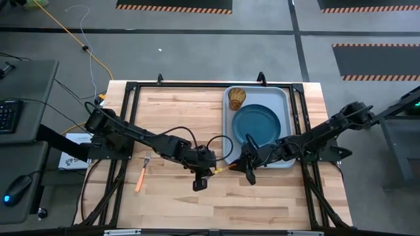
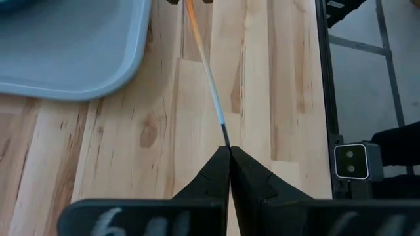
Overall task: Pick and place plate/cup/fork/spoon on tray
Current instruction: Put the orange spoon on the gray tray to the bottom of the blue plate
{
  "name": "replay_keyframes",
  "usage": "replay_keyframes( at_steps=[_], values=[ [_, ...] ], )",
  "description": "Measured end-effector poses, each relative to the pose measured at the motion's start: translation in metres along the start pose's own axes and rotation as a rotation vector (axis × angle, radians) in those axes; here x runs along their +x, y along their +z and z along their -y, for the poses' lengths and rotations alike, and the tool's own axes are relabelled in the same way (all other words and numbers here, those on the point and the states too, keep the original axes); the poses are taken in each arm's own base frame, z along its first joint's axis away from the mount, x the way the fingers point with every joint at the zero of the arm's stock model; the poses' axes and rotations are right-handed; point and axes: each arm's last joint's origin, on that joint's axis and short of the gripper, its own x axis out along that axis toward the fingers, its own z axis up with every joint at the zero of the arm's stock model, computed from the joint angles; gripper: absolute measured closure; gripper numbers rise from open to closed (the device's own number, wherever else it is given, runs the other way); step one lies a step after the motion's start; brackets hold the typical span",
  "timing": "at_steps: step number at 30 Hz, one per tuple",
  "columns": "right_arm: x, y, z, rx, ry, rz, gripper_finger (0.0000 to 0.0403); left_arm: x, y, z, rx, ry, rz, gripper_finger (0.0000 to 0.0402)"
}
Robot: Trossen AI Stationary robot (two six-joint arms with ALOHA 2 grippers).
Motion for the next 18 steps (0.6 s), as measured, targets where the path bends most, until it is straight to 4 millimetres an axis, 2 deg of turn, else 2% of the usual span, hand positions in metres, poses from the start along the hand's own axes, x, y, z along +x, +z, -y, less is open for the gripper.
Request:
replay_keyframes(
  at_steps=[8, 14, 18],
  values=[
    [0.000, 0.000, -0.001, 0.000, 0.014, -0.006, 0.0395, 0.000, 0.000, 0.000, 0.000, 0.004, -0.003, 0.0401],
    [0.000, -0.003, 0.000, -0.011, 0.033, -0.060, 0.0400, 0.000, 0.001, -0.004, -0.015, 0.010, 0.003, 0.0396],
    [-0.003, -0.011, 0.004, -0.002, 0.014, -0.161, 0.0400, -0.017, 0.017, -0.014, -0.008, 0.036, 0.028, 0.0367]
  ],
)
